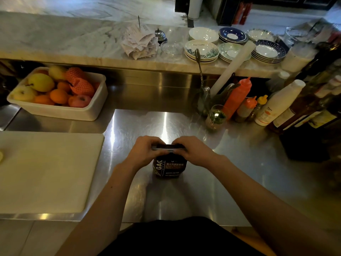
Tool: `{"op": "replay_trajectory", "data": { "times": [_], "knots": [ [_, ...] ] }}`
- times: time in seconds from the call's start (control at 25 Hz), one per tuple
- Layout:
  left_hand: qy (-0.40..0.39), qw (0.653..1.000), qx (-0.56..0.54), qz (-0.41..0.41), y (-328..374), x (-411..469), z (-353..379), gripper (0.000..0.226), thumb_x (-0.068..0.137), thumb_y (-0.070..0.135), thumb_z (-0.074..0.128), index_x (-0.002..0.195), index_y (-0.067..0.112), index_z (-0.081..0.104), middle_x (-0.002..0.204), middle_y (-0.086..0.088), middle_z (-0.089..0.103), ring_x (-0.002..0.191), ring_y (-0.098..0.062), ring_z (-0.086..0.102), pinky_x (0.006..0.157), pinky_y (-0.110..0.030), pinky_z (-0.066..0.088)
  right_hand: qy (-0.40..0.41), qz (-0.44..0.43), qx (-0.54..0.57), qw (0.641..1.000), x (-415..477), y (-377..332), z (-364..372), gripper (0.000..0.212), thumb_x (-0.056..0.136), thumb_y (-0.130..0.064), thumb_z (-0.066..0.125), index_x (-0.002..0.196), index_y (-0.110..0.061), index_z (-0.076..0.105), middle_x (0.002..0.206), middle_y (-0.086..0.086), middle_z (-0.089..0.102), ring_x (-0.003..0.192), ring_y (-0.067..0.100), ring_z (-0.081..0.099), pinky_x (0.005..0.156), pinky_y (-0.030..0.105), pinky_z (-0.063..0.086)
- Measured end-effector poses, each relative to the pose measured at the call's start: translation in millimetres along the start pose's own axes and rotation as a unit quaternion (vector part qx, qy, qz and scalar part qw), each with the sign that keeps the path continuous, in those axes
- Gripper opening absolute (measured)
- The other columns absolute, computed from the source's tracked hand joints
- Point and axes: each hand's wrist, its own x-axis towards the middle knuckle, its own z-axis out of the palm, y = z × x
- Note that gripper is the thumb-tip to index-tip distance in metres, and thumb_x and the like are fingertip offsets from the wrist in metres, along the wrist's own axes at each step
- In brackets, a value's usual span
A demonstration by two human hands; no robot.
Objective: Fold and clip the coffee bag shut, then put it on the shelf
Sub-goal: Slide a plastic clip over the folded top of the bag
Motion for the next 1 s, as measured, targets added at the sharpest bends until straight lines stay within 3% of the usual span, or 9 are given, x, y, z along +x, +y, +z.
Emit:
{"op": "replay_trajectory", "data": {
  "times": [0.2, 0.36, 0.56, 0.8, 1.0],
  "knots": [
    [0.020, 1.000, 0.001, -0.007, -6.5, -6.0, -0.7, 0.019, 0.078, 0.027, 0.077, 0.095, 0.017, 0.077, 0.083, 0.006, 0.073, 0.079, -0.007, 0.068, 0.071, -0.016, 0.049, 0.026, -0.008, -0.057, 0.998, 5.6, -9.0, 13.6, 0.024, 0.097, -0.028, 0.050, 0.115, -0.018, 0.062, 0.106, 0.004, 0.066, 0.096, 0.022, 0.061, 0.083, 0.038, 0.051],
    [0.000, 1.000, 0.017, -0.010, -14.1, -5.1, -15.3, 0.020, 0.078, 0.027, 0.078, 0.096, 0.020, 0.077, 0.085, 0.006, 0.075, 0.079, -0.007, 0.067, 0.071, -0.018, 0.047, 0.012, -0.016, 0.000, 1.000, 1.3, 1.4, 0.9, 0.025, 0.096, -0.028, 0.055, 0.115, -0.017, 0.066, 0.104, 0.004, 0.070, 0.093, 0.018, 0.062, 0.083, 0.034, 0.053],
    [0.007, 0.999, -0.020, -0.030, -20.2, -9.1, -14.7, 0.016, 0.077, 0.026, 0.078, 0.093, 0.023, 0.077, 0.082, 0.011, 0.074, 0.079, -0.007, 0.067, 0.070, -0.018, 0.044, 0.047, -0.005, 0.059, 0.997, -7.4, 17.3, -2.0, 0.021, 0.091, -0.021, 0.063, 0.109, -0.014, 0.071, 0.099, 0.005, 0.075, 0.085, 0.012, 0.065, 0.076, 0.018, 0.048],
    [0.005, 0.998, -0.050, -0.025, -25.7, -12.6, -13.4, 0.012, 0.078, 0.024, 0.077, 0.090, 0.025, 0.077, 0.081, 0.013, 0.073, 0.079, -0.001, 0.066, 0.069, -0.011, 0.045, 0.067, -0.003, 0.099, 0.993, -15.0, 22.4, 4.3, 0.020, 0.093, -0.012, 0.059, 0.109, -0.013, 0.070, 0.100, 0.006, 0.075, 0.090, 0.017, 0.067, 0.083, 0.028, 0.052],
    [0.050, 0.987, -0.139, -0.055, -30.9, -12.0, -15.6, 0.012, 0.078, 0.020, 0.078, 0.090, 0.017, 0.077, 0.075, 0.009, 0.074, 0.076, -0.009, 0.071, 0.072, -0.016, 0.053, 0.084, 0.011, 0.139, 0.987, -13.6, 30.0, 7.1, 0.022, 0.096, -0.011, 0.055, 0.113, -0.014, 0.068, 0.105, 0.003, 0.072, 0.096, 0.014, 0.065, 0.088, 0.024, 0.050]
  ]
}}
